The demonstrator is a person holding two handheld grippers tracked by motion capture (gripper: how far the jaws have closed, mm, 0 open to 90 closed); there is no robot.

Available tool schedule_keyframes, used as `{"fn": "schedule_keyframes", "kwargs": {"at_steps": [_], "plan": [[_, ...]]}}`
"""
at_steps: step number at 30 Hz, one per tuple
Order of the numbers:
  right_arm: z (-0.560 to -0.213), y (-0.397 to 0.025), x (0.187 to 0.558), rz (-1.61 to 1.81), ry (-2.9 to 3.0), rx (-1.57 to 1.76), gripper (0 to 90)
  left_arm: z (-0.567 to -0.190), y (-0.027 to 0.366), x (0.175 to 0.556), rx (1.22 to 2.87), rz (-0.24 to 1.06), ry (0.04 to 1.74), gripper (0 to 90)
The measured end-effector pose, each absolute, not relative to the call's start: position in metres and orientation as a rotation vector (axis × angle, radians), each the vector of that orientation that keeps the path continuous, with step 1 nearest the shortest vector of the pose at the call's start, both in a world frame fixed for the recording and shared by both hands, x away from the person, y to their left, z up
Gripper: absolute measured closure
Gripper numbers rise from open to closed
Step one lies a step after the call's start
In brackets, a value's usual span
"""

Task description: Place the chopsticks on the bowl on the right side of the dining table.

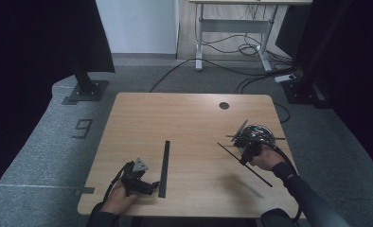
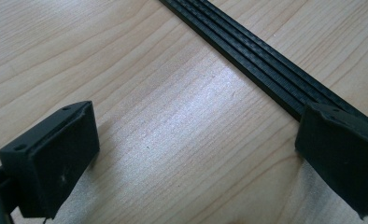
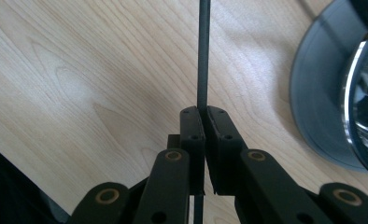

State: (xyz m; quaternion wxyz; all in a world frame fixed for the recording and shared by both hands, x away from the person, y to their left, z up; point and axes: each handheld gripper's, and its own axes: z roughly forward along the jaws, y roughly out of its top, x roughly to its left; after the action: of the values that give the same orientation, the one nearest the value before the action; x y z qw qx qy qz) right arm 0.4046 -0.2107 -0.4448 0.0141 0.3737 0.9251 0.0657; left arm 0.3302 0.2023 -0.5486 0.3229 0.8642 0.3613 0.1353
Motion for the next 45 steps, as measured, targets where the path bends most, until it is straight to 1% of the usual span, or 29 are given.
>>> {"fn": "schedule_keyframes", "kwargs": {"at_steps": [14, 23, 35, 45], "plan": [[-0.412, -0.212, 0.413, 0.238, 2.845, 1.160, 85.6, -0.549, 0.202, 0.330, 2.270, 0.356, 0.947, 0.0], [-0.398, -0.220, 0.423, 0.235, 2.793, 1.182, 85.7, -0.549, 0.202, 0.330, 2.265, 0.356, 0.949, 0.0], [-0.401, -0.237, 0.443, 0.206, 2.728, 1.241, 85.7, -0.549, 0.202, 0.330, 2.267, 0.357, 0.947, 0.0], [-0.418, -0.246, 0.459, 0.161, 2.705, 1.261, 85.7, -0.549, 0.202, 0.330, 2.268, 0.355, 0.948, 0.0]]}}
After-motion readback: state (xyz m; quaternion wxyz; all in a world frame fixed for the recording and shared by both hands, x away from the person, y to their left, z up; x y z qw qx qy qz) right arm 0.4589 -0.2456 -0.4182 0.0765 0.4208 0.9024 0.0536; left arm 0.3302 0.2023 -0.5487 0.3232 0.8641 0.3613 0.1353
